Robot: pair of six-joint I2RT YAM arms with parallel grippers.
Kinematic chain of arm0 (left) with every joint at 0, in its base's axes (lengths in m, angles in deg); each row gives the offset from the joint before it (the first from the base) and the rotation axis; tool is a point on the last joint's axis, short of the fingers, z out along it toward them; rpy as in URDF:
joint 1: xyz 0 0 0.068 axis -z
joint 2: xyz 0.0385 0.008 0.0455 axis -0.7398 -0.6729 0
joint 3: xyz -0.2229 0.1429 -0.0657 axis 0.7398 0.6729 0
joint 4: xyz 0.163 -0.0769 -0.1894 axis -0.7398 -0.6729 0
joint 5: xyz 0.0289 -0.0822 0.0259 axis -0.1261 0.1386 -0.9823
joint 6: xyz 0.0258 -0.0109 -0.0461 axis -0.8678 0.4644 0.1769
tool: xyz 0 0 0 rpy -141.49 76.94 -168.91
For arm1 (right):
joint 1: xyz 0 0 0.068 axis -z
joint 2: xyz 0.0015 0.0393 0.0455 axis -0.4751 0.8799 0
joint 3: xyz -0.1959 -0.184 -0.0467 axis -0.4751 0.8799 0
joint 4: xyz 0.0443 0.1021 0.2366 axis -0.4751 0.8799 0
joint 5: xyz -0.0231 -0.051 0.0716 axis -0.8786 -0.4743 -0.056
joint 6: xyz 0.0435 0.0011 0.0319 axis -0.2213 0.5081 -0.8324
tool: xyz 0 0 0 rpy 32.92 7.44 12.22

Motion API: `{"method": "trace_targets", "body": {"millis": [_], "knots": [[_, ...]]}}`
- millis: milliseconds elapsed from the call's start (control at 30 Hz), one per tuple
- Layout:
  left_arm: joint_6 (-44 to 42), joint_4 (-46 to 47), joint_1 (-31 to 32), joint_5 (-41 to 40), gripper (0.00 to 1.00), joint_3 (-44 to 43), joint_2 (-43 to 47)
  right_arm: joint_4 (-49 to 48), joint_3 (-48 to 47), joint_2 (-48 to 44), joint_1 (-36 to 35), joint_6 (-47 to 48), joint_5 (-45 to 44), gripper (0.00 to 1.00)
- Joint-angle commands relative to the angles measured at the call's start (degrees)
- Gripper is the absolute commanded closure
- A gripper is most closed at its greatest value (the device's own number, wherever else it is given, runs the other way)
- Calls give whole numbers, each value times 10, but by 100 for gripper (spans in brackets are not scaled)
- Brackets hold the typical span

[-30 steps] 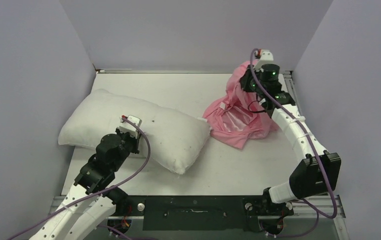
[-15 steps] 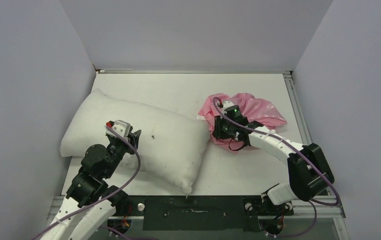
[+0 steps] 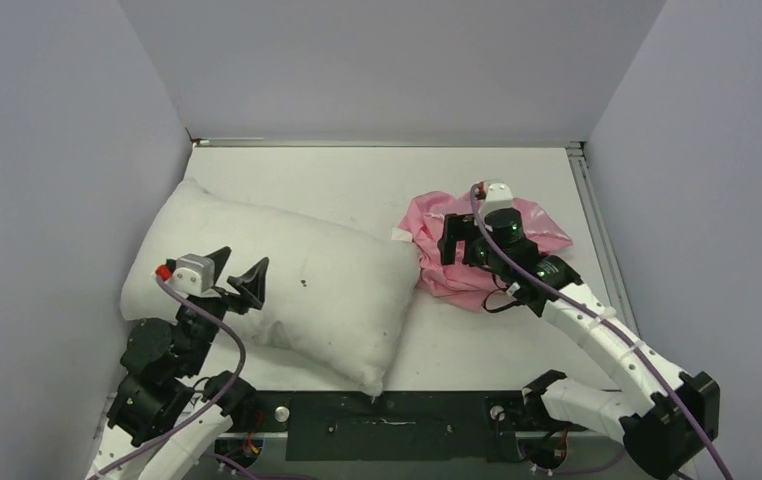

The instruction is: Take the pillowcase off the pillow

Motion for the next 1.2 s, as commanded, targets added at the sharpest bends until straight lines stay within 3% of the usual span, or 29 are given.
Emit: {"method": "trace_targets", "body": {"millis": [0,33,100,167,367,567,700,1167], "knots": [[15,-18,-3,-52,30,-74,14,41,-61,-84,-1,32,-131,3],[15,-29,-3,-63,26,-85,17,48,-66,-105,-1,37,-154,0],[15,-46,-3,-85,15,-107,25,59,-76,-144,-1,47,-200,9],[9,-58,-3,-102,2,-123,37,67,-77,-184,-2,57,-251,10],[-10,-73,-3,-173,4,-126,94,63,-38,-307,-2,87,-377,10],[-7,-43,-3,-244,4,-45,194,64,3,-380,-2,92,-436,10],[0,-51,-4,-281,4,-18,203,51,29,-401,-2,105,-451,10],[-14,-14,-12,-276,4,46,215,9,72,-430,4,104,-464,10]]}}
